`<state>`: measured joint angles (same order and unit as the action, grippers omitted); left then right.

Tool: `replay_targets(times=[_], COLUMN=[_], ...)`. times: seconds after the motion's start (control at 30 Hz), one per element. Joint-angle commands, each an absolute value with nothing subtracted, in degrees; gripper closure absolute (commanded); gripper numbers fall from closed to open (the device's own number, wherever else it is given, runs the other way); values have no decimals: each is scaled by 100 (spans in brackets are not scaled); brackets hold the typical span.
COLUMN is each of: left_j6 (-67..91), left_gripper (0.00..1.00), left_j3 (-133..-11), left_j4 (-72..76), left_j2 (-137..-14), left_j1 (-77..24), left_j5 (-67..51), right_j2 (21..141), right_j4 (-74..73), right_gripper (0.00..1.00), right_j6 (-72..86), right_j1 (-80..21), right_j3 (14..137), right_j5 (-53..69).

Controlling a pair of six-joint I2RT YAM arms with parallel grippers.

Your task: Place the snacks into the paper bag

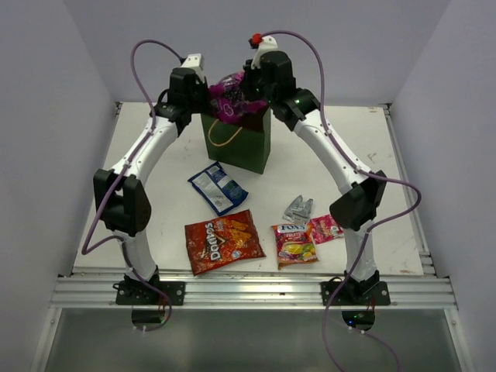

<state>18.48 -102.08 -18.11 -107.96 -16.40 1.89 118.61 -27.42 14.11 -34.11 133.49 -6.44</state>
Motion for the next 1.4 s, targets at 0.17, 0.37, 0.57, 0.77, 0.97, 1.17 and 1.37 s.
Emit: replay_targets(times=[0.17,0.37,0.57,0.77,0.97,1.17,1.37], left_j6=[1925,1881,1898,1916,1942,1934,1855], left_gripper=[100,100,100,100,100,100,100], left_j3=[-10169,-10169,-10230,-10160,-9932,-9730,-9668], left_j4=[-1661,-1652,-1644,-1652,-1635,-1644,-1784], left_j2=[-10459,-10459,-10512,-10512,-10389,-10213,-10090], left_j1=[-1670,-1670,-1670,-1670,-1670,-1679,-1679], left_j5=[123,141,106,70,53,53,105], right_j2=[11285,10583,10125,10292,10696,11346,11969], right_j4=[-2232,-2522,-3705,-3667,-3016,-2593,-2321], right_gripper=[14,1,1,6,7,10,11], right_j6=[1389,485,-255,-158,-88,-105,-62], right_j1=[-3428,-3752,-4744,-5405,-5432,-5423,-5423], right_j3=[13192,13088,11946,10470,9949,9765,9703], right_j5=[-580,-98,780,1055,853,703,660])
